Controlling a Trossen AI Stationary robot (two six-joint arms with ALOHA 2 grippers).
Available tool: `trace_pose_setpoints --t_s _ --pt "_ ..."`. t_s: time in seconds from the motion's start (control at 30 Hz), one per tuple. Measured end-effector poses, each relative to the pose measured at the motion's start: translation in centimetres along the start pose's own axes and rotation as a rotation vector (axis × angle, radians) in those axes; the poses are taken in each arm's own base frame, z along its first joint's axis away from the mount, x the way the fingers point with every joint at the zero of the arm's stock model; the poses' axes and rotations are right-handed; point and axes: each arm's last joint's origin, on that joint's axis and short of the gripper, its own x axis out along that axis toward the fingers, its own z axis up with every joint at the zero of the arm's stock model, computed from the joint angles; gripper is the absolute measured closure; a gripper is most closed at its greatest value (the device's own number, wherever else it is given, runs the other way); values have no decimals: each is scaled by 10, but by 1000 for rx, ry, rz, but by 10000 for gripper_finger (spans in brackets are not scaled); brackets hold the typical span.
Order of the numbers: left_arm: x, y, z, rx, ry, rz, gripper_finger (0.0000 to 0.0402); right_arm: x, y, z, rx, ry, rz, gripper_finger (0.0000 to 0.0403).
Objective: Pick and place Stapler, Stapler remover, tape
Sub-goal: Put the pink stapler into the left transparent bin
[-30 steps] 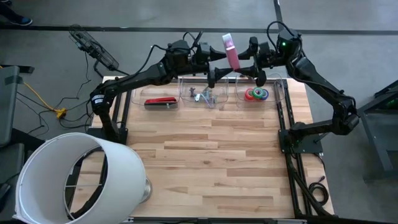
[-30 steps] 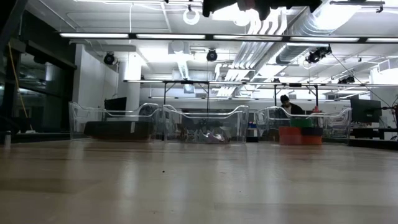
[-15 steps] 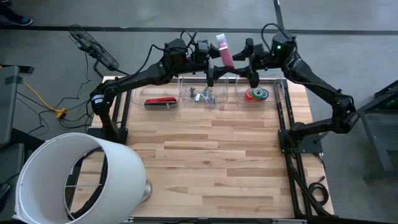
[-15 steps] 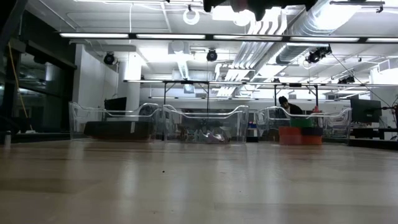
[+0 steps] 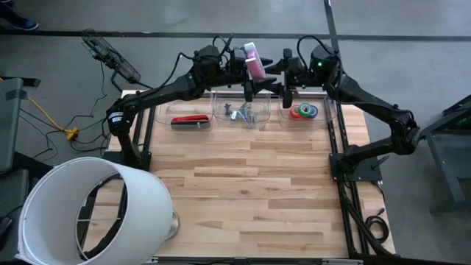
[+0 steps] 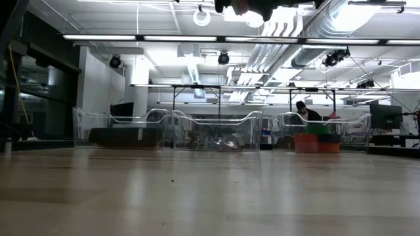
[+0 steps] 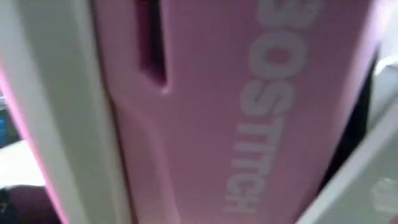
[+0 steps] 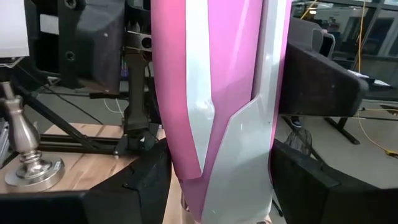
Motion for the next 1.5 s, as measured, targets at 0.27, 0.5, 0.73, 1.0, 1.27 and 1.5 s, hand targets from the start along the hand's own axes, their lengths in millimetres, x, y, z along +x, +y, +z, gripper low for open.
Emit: trace_pose_setpoints --t_s 0.27,0.5,0.73,1.0,1.27,1.5 --pt "-5 -1 5 0 7 1 55 -7 1 2 5 17 -30 181" --pt "-9 0 9 0 13 14 55 -14 -5 2 7 18 -36 181" --pt "-9 0 8 -5 29 17 57 -15 -6 0 5 37 -28 182" --pt "-9 0 6 -12 51 20 150 -15 -5 -2 10 50 -22 190" --pt "-9 1 4 -17 67 47 180 -16 -5 -3 15 63 -18 195" --pt "-9 1 2 -22 86 58 180 -16 -5 -4 21 69 -13 195"
